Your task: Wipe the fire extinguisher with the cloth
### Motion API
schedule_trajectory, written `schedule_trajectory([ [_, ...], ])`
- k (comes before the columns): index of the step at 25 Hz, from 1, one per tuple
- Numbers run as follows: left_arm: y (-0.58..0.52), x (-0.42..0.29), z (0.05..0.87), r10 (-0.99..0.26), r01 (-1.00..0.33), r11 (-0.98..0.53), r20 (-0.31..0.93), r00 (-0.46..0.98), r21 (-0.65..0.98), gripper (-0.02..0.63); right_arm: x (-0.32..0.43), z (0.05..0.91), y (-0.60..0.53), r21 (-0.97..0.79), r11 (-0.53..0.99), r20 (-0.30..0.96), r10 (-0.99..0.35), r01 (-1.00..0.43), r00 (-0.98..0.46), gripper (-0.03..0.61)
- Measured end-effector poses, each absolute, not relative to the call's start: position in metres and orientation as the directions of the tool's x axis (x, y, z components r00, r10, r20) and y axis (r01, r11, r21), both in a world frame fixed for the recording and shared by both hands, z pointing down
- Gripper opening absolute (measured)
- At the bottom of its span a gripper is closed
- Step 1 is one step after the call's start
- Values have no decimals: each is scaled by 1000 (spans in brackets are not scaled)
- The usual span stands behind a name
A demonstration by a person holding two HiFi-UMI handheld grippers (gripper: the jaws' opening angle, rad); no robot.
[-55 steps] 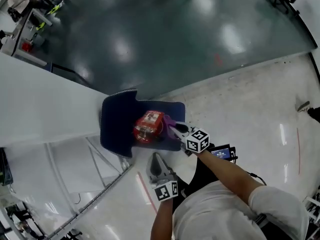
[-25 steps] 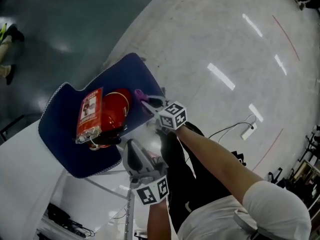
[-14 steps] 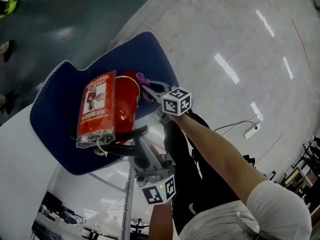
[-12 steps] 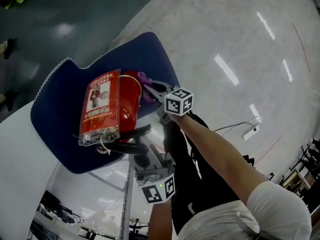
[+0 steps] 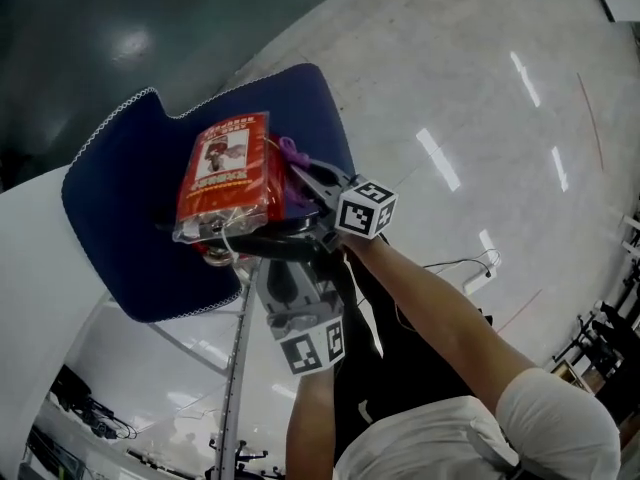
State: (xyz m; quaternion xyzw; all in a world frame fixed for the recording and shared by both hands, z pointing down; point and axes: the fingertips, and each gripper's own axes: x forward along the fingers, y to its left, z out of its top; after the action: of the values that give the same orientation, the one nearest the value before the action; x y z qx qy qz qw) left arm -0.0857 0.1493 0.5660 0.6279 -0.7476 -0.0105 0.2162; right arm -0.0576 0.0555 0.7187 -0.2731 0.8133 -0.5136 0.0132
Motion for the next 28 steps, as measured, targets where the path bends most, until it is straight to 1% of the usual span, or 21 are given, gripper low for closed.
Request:
schedule_trajectory([
  [9,158,-91,560,-942,-935,215,312,-123,281,5,-53,652,65,-835,368,207,-478,-409,-854,49],
  [14,163,-86,551,-937,-938,214,329,-118,272,5,-50,614,74,-828,396,190,-469,-397,-863,49],
  [18,161,-84,541,-931,-934,238,338,-141,266,5,-47,590,74,-839,396,167,-465,-373,-870,49],
  [28,173,-86,508,-936,-948,236,311,-163,215,5,-48,519,97,-834,491,55,-381,-252,-923,49],
])
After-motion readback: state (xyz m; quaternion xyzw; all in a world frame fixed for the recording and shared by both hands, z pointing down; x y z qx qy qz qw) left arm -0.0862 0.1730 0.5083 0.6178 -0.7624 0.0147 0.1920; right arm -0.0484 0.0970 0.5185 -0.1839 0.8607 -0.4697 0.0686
